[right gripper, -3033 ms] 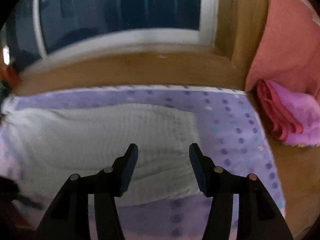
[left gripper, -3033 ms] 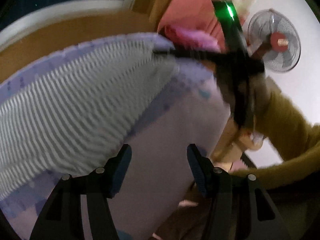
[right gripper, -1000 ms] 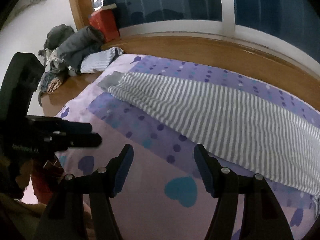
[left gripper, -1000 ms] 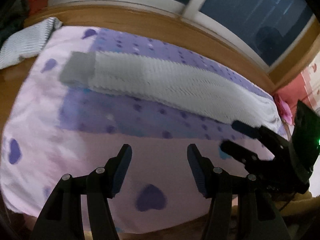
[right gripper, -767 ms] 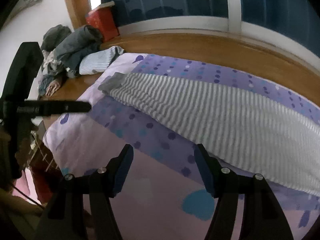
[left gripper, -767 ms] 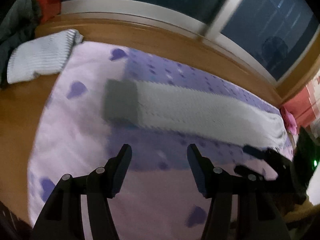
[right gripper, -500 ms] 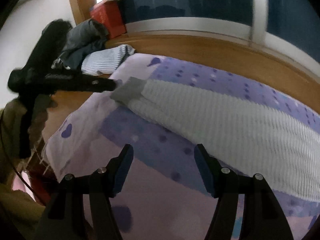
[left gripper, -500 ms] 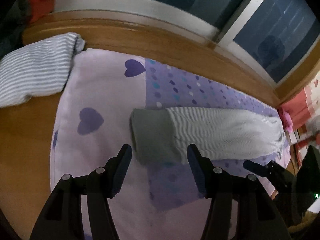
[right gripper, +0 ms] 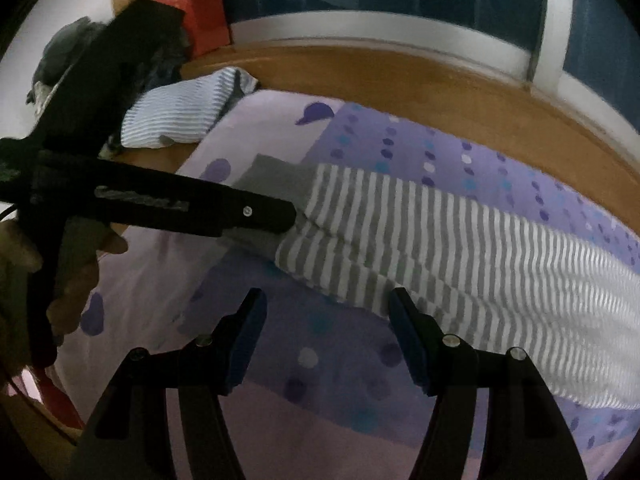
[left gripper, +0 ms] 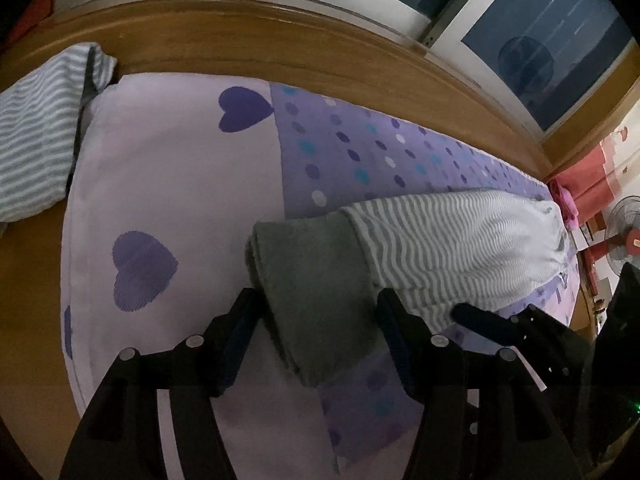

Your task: Fold clothes

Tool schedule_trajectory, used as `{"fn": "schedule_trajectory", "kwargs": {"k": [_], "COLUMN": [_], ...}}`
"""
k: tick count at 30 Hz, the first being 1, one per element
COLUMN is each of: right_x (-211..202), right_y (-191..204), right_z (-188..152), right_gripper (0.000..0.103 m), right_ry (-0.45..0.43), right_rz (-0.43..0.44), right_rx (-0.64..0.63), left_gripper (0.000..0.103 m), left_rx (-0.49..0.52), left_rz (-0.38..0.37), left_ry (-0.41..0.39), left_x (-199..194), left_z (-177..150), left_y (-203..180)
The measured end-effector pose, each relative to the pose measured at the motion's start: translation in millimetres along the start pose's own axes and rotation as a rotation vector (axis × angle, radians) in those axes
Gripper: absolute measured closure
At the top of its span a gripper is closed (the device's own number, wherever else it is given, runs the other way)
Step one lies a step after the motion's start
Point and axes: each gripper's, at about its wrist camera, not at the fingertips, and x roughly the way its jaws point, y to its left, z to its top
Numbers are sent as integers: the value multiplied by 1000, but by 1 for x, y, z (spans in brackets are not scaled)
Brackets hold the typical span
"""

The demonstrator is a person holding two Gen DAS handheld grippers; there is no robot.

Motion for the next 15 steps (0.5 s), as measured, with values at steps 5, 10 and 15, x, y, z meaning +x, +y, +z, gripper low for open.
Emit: {"fn": "schedule_trajectory", "kwargs": {"k": [5, 10, 15], "right_x": [-3, -16, -35], "right_y": [-2, -17, -37], "right_z": [-4, -13, -24], "right_gripper": [39, 39, 39], "right_ry": [3, -5, -30], "right_rz": [-12, -19, -36], "right_rx": [22, 64, 114], "left_gripper": [79, 85, 85], "left_rx": [-39, -38, 2], "left_rz": [0, 1, -1], "left_ry": [-20, -23, -51], "left_x": [-3, -8, -26], "left_z": [-1, 1, 10], "left_y": [4, -4, -27]}}
